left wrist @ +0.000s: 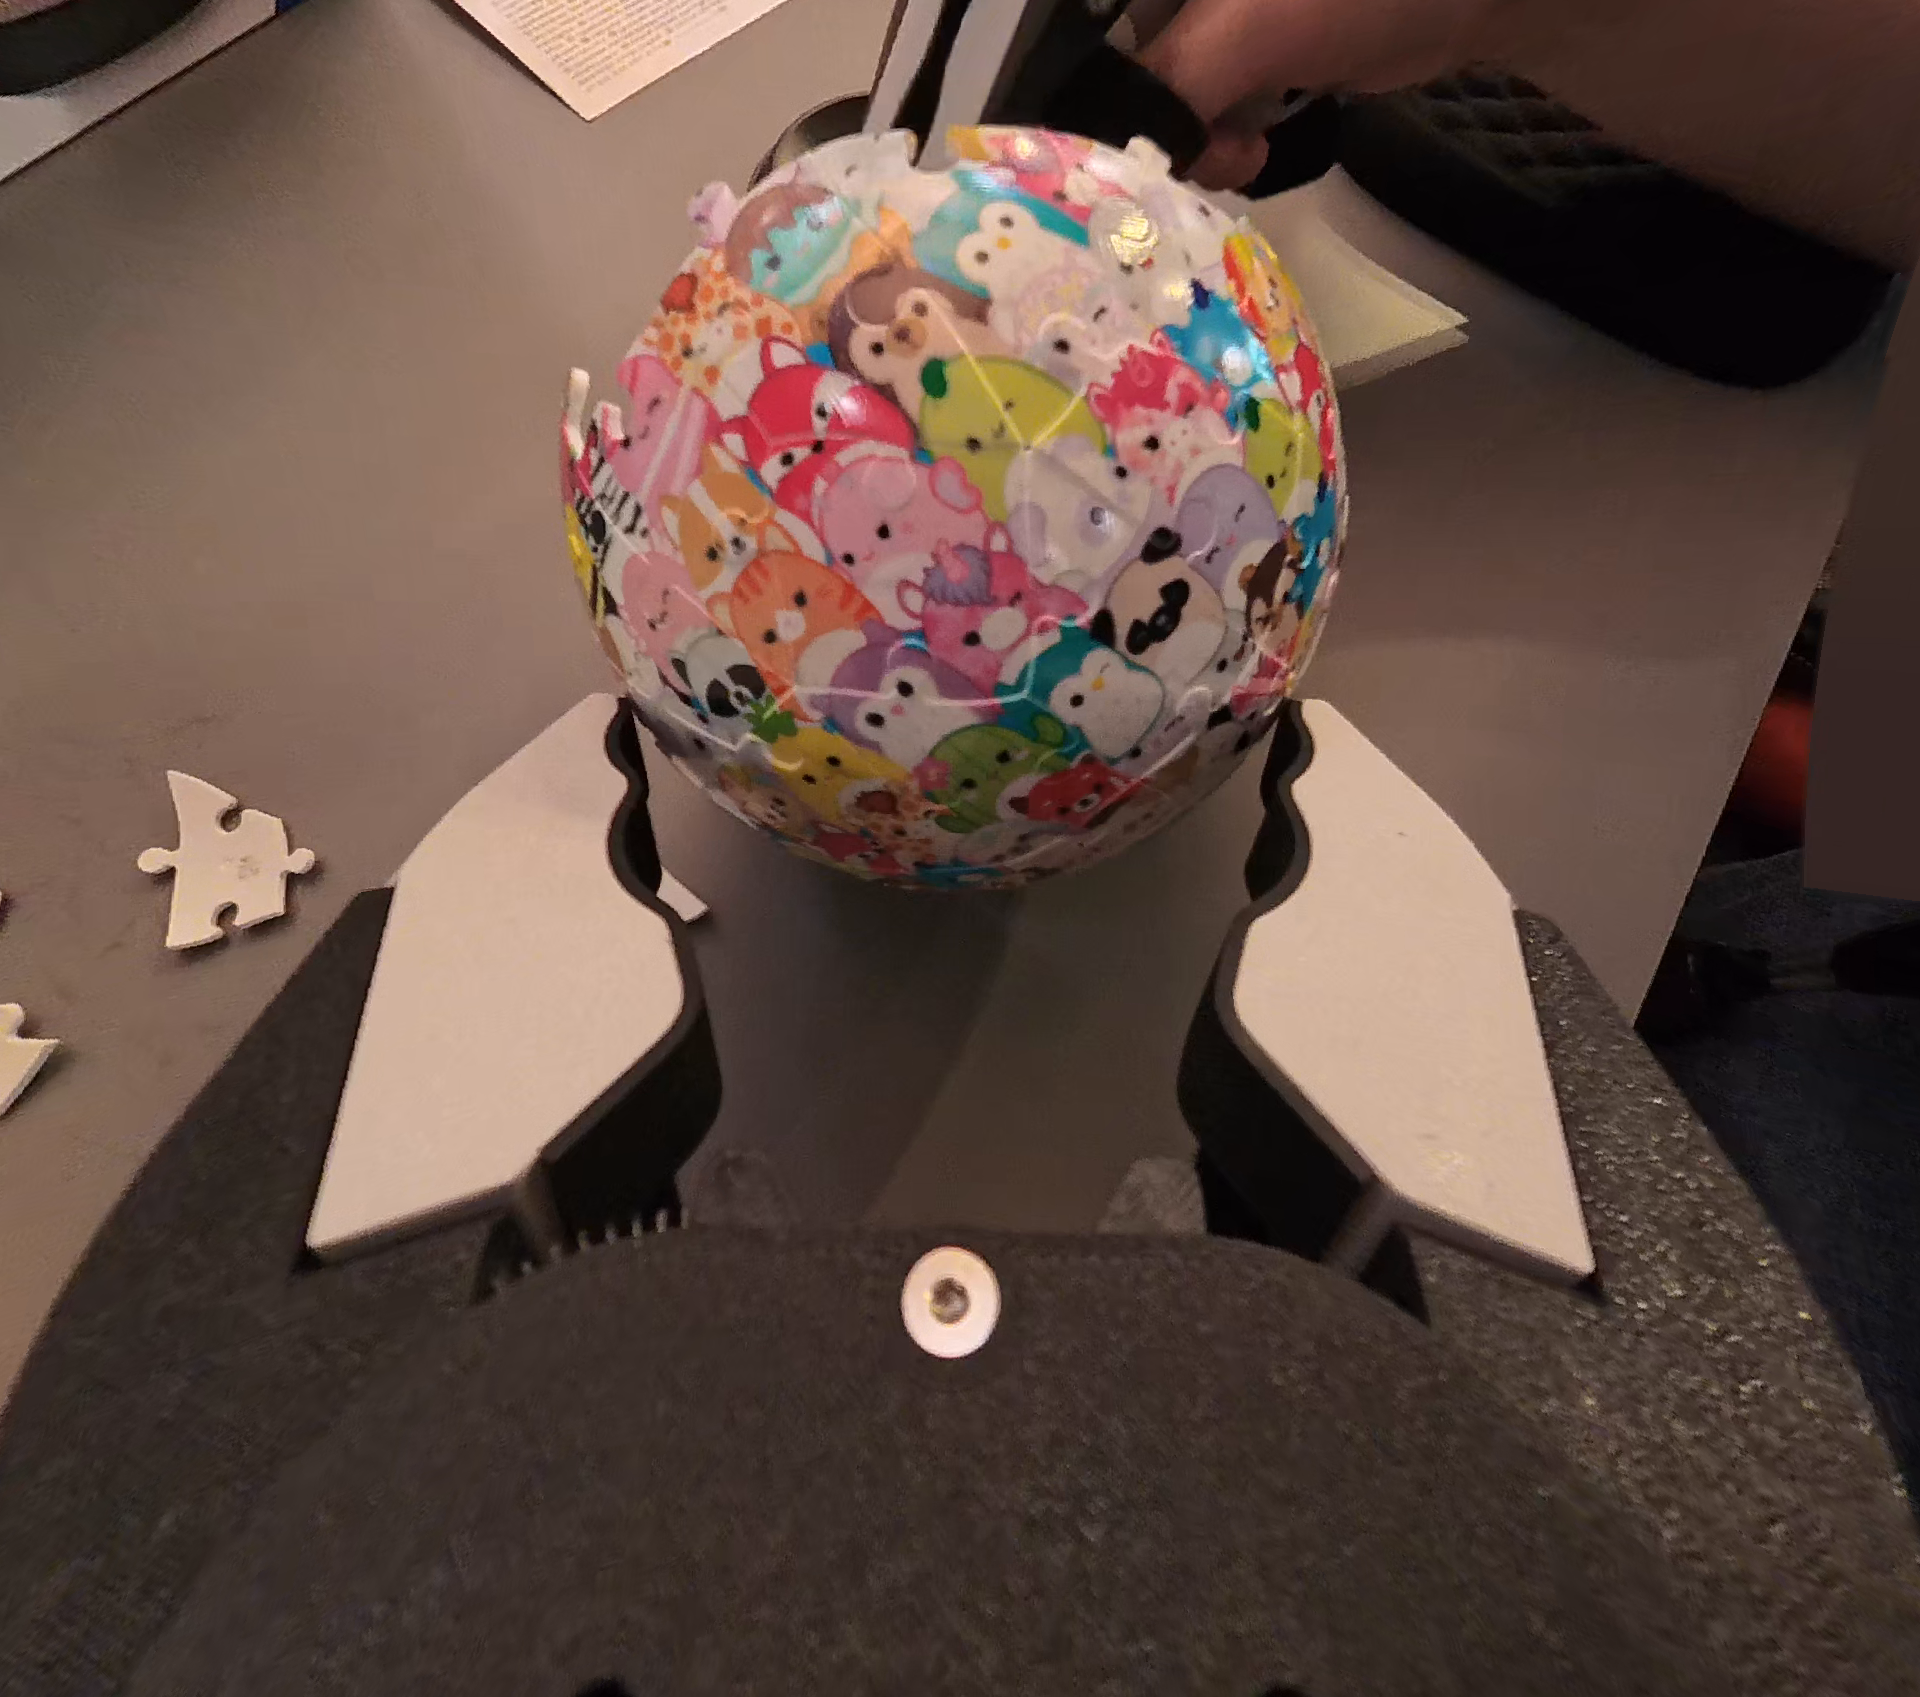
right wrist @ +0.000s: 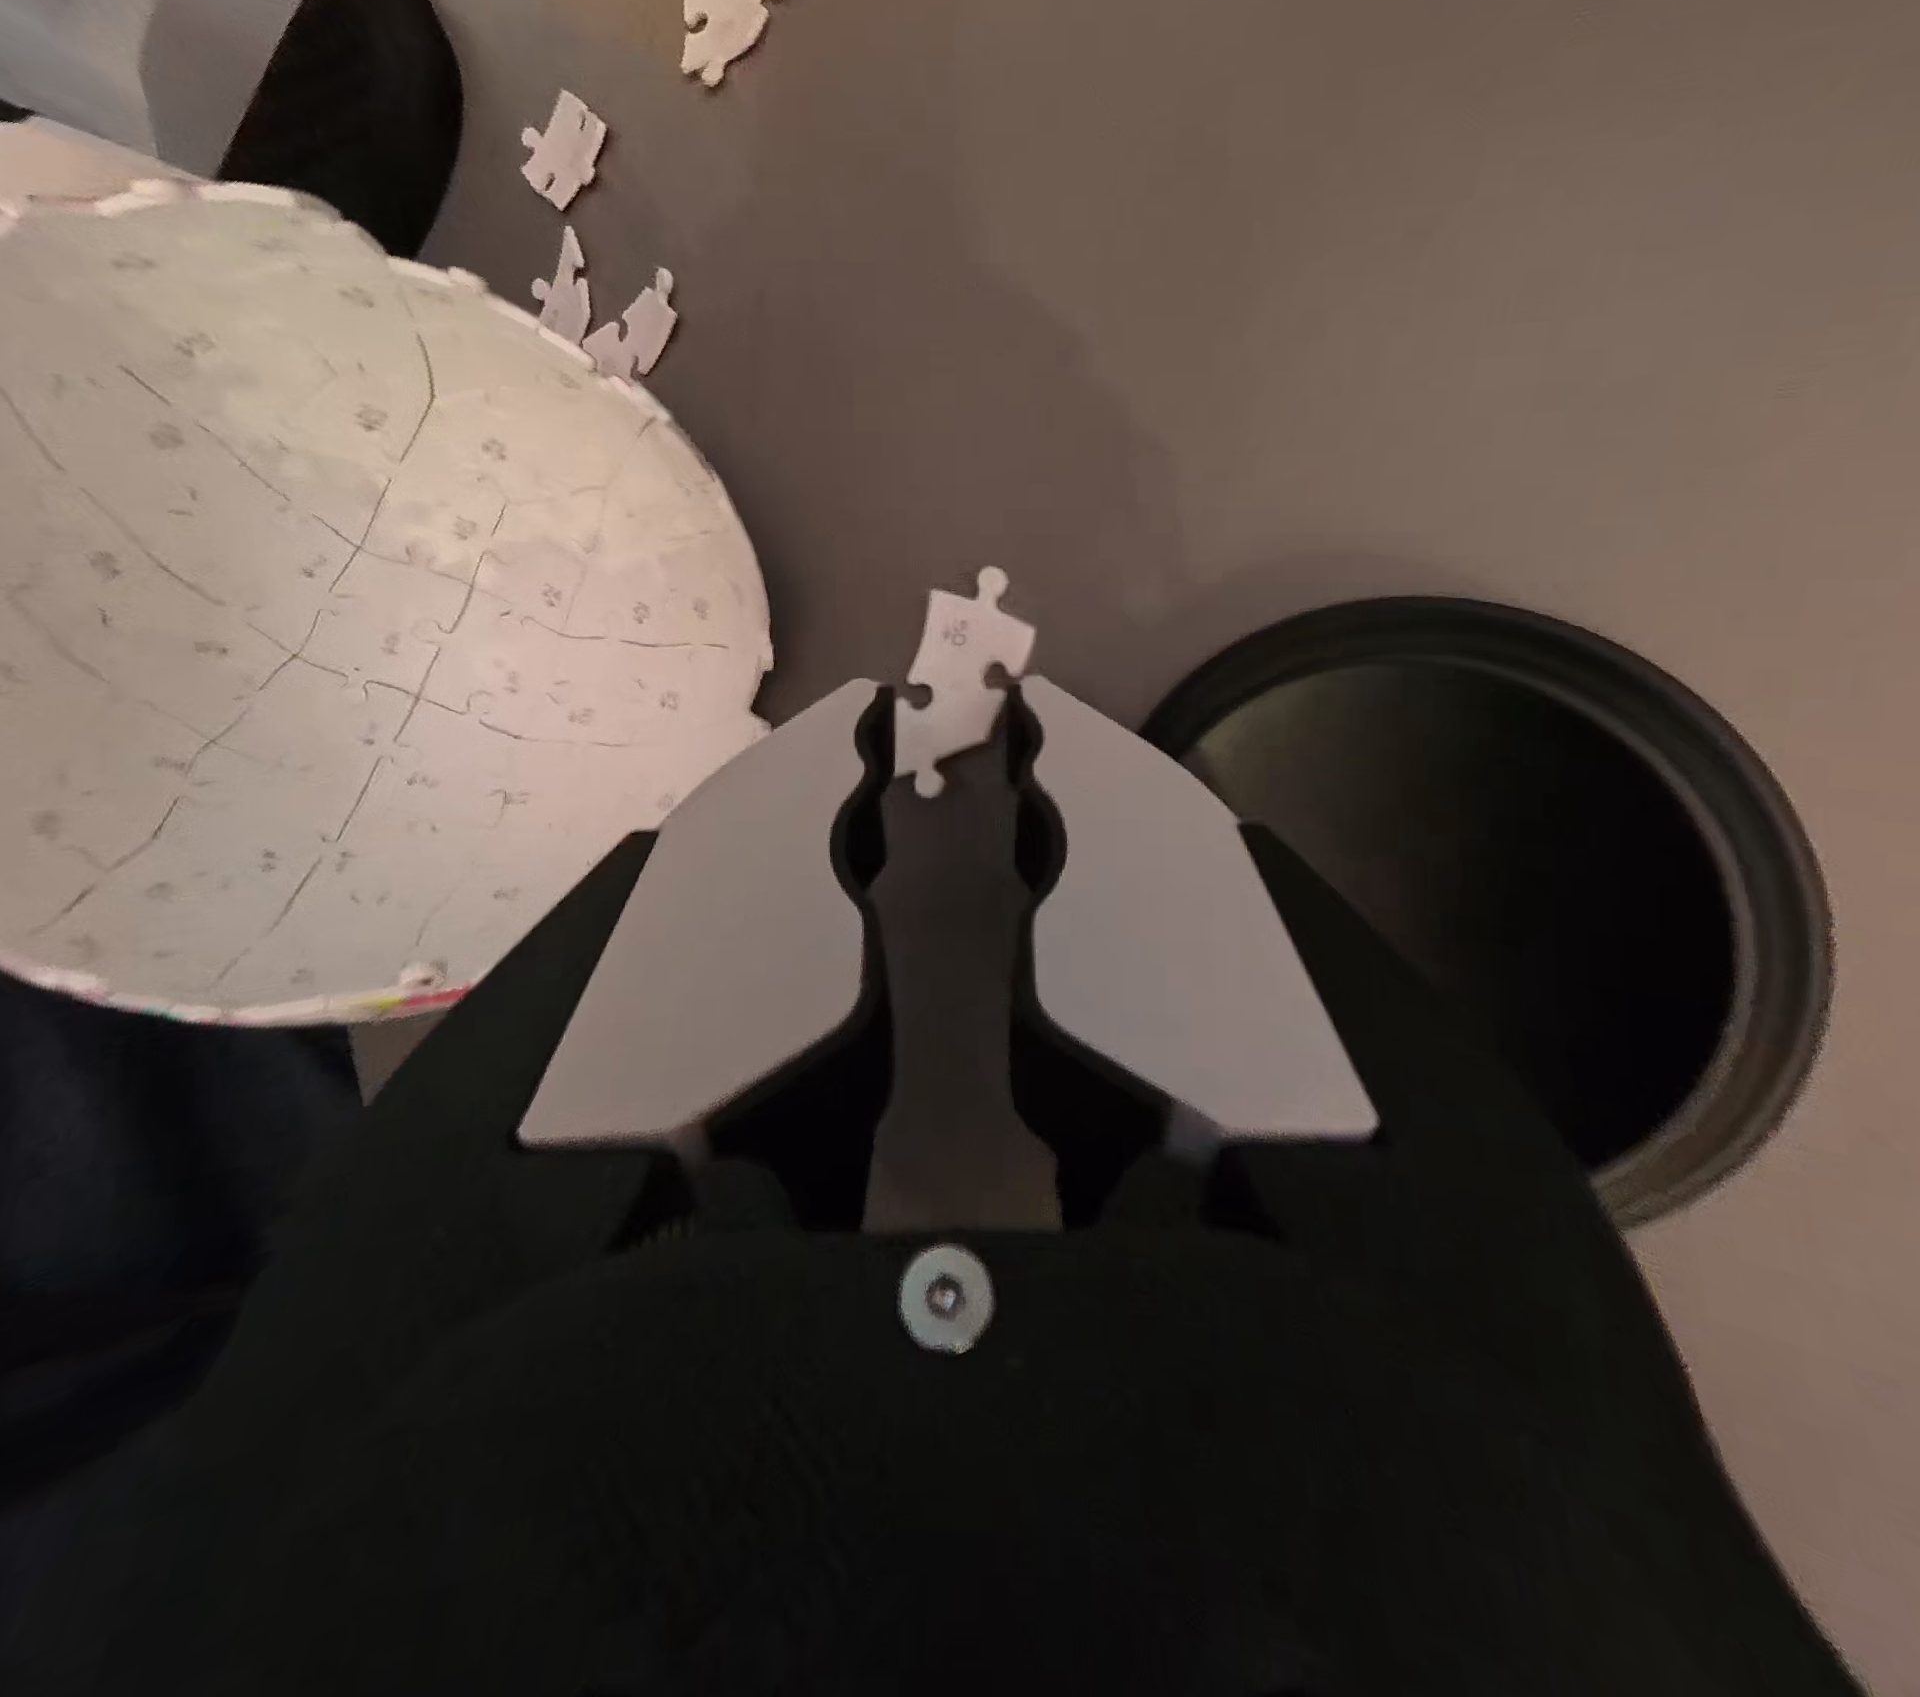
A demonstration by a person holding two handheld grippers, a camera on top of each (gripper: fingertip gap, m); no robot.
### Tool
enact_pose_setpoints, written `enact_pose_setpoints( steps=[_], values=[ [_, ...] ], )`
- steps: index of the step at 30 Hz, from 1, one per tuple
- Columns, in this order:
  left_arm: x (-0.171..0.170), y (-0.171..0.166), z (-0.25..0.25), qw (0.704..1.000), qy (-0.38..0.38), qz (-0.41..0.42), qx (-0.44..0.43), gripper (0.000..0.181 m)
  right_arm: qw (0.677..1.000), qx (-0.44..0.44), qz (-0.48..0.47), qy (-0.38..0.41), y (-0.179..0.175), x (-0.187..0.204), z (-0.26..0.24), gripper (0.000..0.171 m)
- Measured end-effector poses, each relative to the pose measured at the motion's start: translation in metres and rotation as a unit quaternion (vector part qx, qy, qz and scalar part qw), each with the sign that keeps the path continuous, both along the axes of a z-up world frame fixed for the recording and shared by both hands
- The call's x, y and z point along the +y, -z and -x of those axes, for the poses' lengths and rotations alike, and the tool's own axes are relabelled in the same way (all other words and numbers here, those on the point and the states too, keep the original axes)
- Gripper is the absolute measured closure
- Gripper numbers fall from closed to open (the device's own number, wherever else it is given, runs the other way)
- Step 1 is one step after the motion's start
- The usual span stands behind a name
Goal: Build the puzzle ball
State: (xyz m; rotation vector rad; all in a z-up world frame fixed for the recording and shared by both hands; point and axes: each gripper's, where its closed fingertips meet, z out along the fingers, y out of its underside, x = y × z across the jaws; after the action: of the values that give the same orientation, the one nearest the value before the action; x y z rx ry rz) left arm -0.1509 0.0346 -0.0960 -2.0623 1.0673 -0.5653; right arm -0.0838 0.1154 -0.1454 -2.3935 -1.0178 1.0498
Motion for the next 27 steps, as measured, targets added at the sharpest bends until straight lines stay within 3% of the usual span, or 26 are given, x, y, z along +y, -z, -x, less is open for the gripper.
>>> enact_pose_setpoints(
  steps=[4, 8, 13, 19, 21, 27],
  values=[
    [0.0, 0.0, 0.0, 1.0, 0.001, 0.0, -0.002, 0.069, 0.997, 0.033, -0.066, -0.017, -0.024, -0.002, -0.013, 0.147],
    [0.001, 0.0, 0.001, 1.0, 0.002, 0.001, -0.007, 0.069, 0.982, 0.047, -0.129, -0.134, -0.034, -0.036, -0.033, 0.145],
    [0.001, -0.001, 0.001, 1.0, 0.003, -0.001, -0.015, 0.07, 0.966, 0.052, -0.155, -0.2, -0.019, -0.074, -0.022, 0.119],
    [0.002, -0.001, 0.0, 1.0, 0.002, -0.001, -0.026, 0.07, 0.974, 0.069, -0.14, -0.164, -0.014, -0.076, 0.001, 0.101],
    [0.003, -0.002, 0.0, 1.0, 0.001, -0.002, -0.028, 0.07, 0.977, 0.059, -0.143, -0.146, -0.013, -0.075, 0.003, 0.088],
    [0.004, -0.003, -0.001, 1.0, 0.0, -0.002, -0.031, 0.07, 0.962, 0.037, -0.258, -0.079, -0.027, -0.068, -0.002, 0.064]
  ],
)
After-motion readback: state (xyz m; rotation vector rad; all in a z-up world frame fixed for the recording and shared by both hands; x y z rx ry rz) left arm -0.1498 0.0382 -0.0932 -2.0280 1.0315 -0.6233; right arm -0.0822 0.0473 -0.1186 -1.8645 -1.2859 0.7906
